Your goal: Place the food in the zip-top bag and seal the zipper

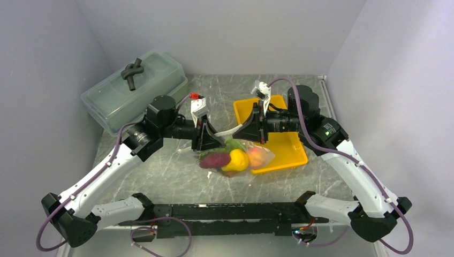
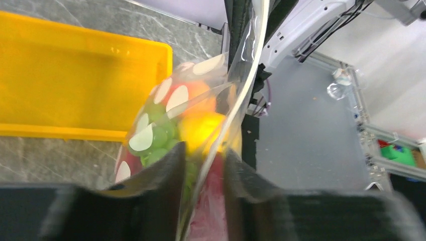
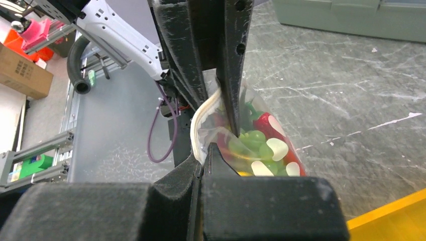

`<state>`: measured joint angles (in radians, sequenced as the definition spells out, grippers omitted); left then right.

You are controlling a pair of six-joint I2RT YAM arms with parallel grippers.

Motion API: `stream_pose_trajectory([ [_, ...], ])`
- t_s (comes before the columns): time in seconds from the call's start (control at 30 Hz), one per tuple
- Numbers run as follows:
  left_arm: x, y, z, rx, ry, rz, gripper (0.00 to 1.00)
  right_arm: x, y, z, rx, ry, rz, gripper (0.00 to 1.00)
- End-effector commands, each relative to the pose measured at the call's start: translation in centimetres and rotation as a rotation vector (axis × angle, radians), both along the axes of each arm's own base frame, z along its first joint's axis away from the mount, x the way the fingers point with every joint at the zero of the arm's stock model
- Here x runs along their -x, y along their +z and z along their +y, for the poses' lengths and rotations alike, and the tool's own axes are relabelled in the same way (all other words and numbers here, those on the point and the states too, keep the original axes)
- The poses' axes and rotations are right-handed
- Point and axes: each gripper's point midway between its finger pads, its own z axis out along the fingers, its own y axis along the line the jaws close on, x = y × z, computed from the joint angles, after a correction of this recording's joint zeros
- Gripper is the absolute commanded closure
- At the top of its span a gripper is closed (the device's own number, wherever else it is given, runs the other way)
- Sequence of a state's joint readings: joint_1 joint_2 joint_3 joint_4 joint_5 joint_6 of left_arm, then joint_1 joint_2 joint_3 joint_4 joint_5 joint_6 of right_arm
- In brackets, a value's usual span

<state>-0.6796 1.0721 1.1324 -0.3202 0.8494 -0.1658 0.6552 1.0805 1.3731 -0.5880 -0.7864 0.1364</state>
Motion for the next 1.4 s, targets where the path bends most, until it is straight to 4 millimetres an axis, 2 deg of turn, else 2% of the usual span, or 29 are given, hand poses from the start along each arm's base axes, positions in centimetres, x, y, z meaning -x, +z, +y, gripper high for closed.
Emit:
stream_pose_trajectory([
  [0.0, 0.3, 0.1, -0.2, 0.001, -0.028, -0.007, 0.86, -0.4, 2.4, 0.4, -0.073, 0.006, -0.073, 1.0],
  [0.03, 0.0, 0.0, -0.2, -0.005, -0.017, -0.007, 0.98, -0.4, 2.4, 0.4, -0.073, 0.003, -0.073, 1.0],
  [0.07, -0.1, -0.1, -0.1, -0.01, -0.008, -0.006, 1.0, -0.4, 2.4, 0.4, -0.072, 0.0, -0.073, 1.0],
  [0.37, -1.4, -0.7, 0.3, -0.05, 0.082, -0.017, 1.0, -1.0, 1.4, -0.1, -0.04, -0.056, -0.064, 0.98],
  [0.53, -2.7, -0.9, 0.8, -0.075, 0.164, -0.037, 1.0, -2.0, 0.7, -1.4, 0.012, -0.162, -0.081, 0.76],
  [0.6, -3.2, -0.6, 1.1, -0.081, 0.199, -0.054, 1.0, -2.3, 0.6, -2.0, 0.03, -0.208, -0.08, 0.6],
  [0.67, -3.6, -0.1, 1.5, -0.087, 0.229, -0.077, 1.0, -2.8, 0.4, -2.8, 0.052, -0.262, -0.092, 0.48],
  [0.73, -4.1, 0.2, 2.0, -0.105, 0.266, -0.099, 1.0, -3.3, 0.3, -3.6, 0.065, -0.317, -0.106, 0.42],
  [0.97, -7.2, 1.2, 4.1, -0.187, 0.448, -0.195, 1.0, -3.3, 0.8, -6.0, 0.1, -0.415, -0.154, 0.37],
  [1.13, -9.8, 1.7, 5.6, -0.241, 0.576, -0.293, 1.0, -2.8, 0.8, -6.9, 0.105, -0.442, -0.166, 0.36],
  [1.37, -13.9, 0.7, 6.8, -0.355, 0.717, -0.366, 1.0, -2.4, 0.1, -7.3, 0.096, -0.447, -0.161, 0.34],
])
